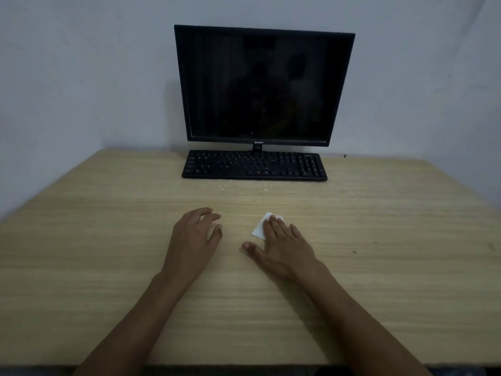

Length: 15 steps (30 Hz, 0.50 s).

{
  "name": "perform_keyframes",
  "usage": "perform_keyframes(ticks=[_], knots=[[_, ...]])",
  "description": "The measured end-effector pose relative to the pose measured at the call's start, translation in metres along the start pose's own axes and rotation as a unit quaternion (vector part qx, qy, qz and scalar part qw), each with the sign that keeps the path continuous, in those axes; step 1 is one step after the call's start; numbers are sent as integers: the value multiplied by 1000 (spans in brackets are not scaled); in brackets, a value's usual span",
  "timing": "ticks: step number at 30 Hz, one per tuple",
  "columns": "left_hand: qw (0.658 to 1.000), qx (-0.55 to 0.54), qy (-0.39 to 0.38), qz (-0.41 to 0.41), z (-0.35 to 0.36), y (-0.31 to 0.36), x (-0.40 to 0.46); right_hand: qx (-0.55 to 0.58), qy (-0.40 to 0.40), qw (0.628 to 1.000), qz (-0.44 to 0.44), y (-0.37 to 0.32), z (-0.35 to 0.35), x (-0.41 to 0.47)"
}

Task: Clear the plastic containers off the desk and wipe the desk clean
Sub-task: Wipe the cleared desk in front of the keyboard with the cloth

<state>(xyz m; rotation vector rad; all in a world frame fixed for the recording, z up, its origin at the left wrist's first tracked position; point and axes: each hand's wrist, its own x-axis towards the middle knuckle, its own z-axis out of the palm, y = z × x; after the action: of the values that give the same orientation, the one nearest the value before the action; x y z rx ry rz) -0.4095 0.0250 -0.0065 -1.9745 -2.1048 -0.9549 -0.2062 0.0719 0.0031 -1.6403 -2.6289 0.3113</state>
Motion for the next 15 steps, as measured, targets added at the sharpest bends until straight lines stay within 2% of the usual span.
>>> perform_keyframes(ticks=[4,8,15], knots=[[999,30,5,-23,10,-6,19,0,6,1000,-3,2,0,14],[999,48,15,1,16,-6,20,13,0,1000,1,1,-4,20],[998,48,-19,39,21,-7,18,32,-10,999,5,-19,0,20]])
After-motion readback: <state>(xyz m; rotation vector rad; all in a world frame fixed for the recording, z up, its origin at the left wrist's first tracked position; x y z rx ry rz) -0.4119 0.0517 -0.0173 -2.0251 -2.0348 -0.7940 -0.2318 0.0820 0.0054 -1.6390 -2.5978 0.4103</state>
